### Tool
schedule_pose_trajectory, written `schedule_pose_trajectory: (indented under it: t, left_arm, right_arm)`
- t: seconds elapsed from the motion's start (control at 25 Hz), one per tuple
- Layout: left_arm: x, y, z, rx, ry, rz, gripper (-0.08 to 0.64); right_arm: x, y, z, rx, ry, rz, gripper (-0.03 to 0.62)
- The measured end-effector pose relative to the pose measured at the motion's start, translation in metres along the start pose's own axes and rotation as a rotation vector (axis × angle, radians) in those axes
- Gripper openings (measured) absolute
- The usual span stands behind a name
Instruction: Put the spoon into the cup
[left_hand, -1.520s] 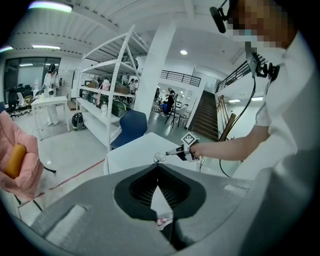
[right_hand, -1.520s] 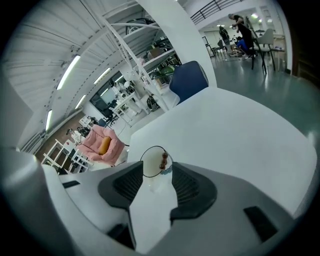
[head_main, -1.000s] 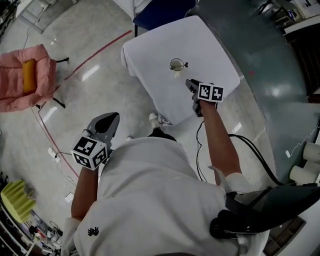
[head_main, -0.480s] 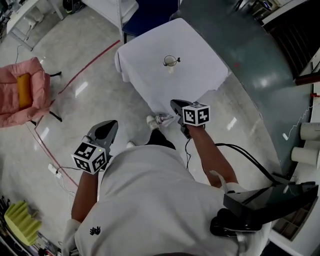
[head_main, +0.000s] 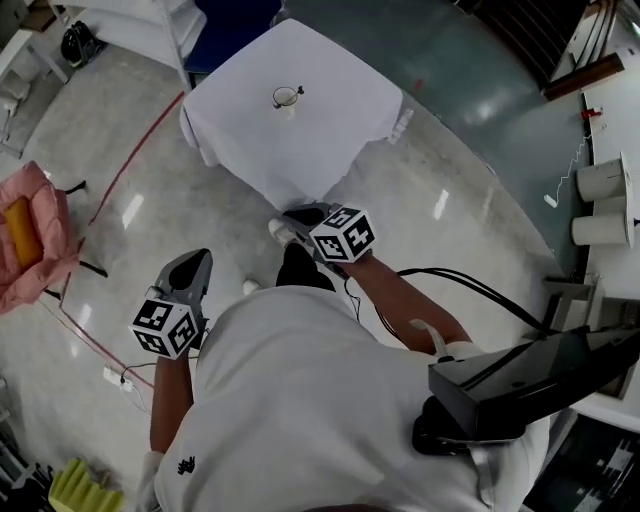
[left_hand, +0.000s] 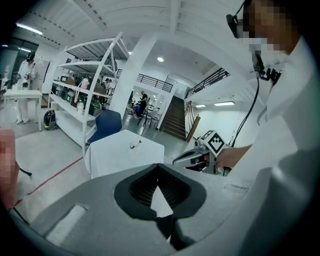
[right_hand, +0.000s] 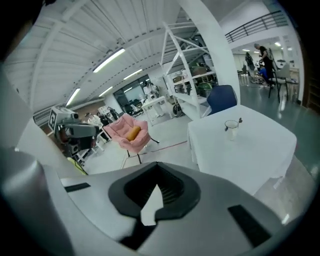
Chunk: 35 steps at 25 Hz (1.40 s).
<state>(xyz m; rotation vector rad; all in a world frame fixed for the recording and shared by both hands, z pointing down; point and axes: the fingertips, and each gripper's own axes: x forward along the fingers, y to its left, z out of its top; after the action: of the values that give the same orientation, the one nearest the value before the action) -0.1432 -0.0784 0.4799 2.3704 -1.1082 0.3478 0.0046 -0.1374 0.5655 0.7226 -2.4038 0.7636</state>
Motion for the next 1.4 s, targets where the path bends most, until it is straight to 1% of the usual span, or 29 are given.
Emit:
schedule_pose_trajectory:
  t: [0.12, 0.32, 0.44, 0.56, 0.8, 1.12, 1.4]
  left_arm:
    - [-0.004, -0.009, -0.005, 0.010, -0.001, -0.028, 0.011]
    - [-0.014, 0.000, -0.014, 0.023, 0.009, -0.014, 0.011]
    - [-0.019, 0.000, -0.013, 0.032, -0.001, -0.010, 0.011]
    - [-0.029, 0.003, -0.018, 0.023, -0.006, 0.010, 0.011]
    - [-0.040, 0.007, -0.022, 0.017, -0.006, 0.045, 0.012]
    - [-0.055, 0.021, -0.031, -0.007, -0.017, 0.076, 0.011]
    - [-0.053, 0.016, -0.038, -0.016, 0.000, 0.064, 0.012]
  right_arm:
    - [-0.003, 0.024, -0.014, -0.074, 0.028, 0.004, 0.008]
    - [-0.006, 0.052, -0.025, -0.098, 0.007, 0.012, 0.008]
    - [-0.008, 0.061, -0.025, -0.123, 0.009, 0.012, 0.008]
    - [-0.006, 0.070, -0.023, -0.134, 0.004, 0.024, 0.008]
    - [-0.002, 0.080, -0.008, -0.180, -0.014, 0.057, 0.008]
    - [0.011, 0.094, -0.001, -0.221, -0.007, 0.076, 0.008]
    - [0.011, 0.095, -0.004, -0.218, -0.007, 0.077, 0.008]
